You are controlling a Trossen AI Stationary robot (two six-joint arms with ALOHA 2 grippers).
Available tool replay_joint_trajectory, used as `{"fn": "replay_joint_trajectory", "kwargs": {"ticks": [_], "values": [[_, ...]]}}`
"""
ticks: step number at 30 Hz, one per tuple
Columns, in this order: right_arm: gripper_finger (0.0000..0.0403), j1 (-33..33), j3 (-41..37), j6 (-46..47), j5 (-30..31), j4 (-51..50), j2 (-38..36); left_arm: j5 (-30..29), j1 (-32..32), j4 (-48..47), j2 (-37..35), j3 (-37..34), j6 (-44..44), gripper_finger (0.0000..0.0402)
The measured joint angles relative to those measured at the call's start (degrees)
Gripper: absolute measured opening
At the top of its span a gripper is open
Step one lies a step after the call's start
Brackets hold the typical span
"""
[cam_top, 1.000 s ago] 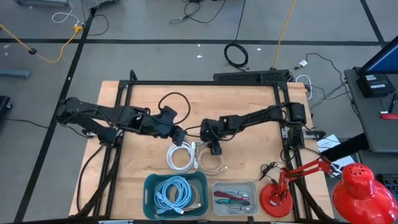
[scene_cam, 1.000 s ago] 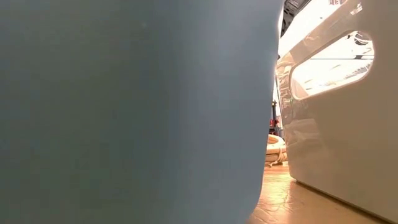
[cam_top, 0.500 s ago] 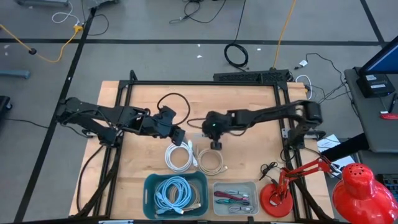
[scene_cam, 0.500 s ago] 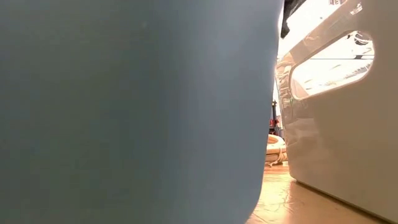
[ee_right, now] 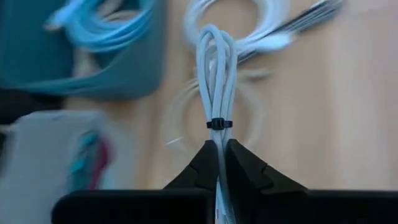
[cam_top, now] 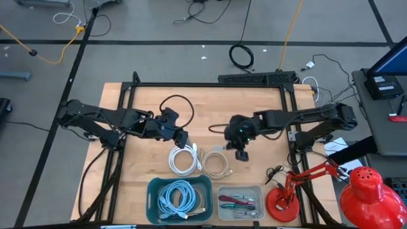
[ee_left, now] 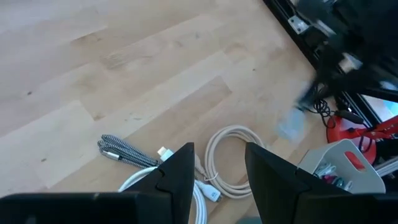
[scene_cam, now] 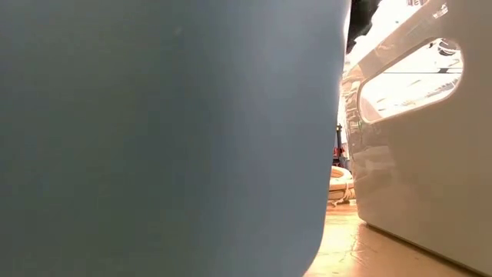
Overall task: Pick & Place USB Port
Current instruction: Put small the grey charger cable into the grey bin
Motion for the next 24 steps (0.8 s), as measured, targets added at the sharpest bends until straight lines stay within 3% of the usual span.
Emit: {"fn": "replay_joint_trajectory", "kwargs": {"ticks": [5, 10, 17, 24], "values": [[0.0009, 4.3, 0.0, 5.7, -3.4, -5.4, -0.1, 0.0, 0.1, -0.1, 0.0, 0.0, 0.0, 0.0145], [0.0009, 6.5, 0.0, 7.6, -3.3, -5.1, 0.0, 0.6, 0.1, -1.3, 0.0, 0.0, -0.9, 0.0145], [0.0009, 14.7, 0.0, 13.6, -5.9, -4.7, 2.8, 3.4, 0.1, -1.7, 0.0, 0.0, 1.1, 0.0145], [0.0009, 23.1, 0.0, 22.3, -6.5, 6.0, 7.9, 5.8, -1.2, -1.7, 0.0, 0.0, 4.1, 0.0145]]}}
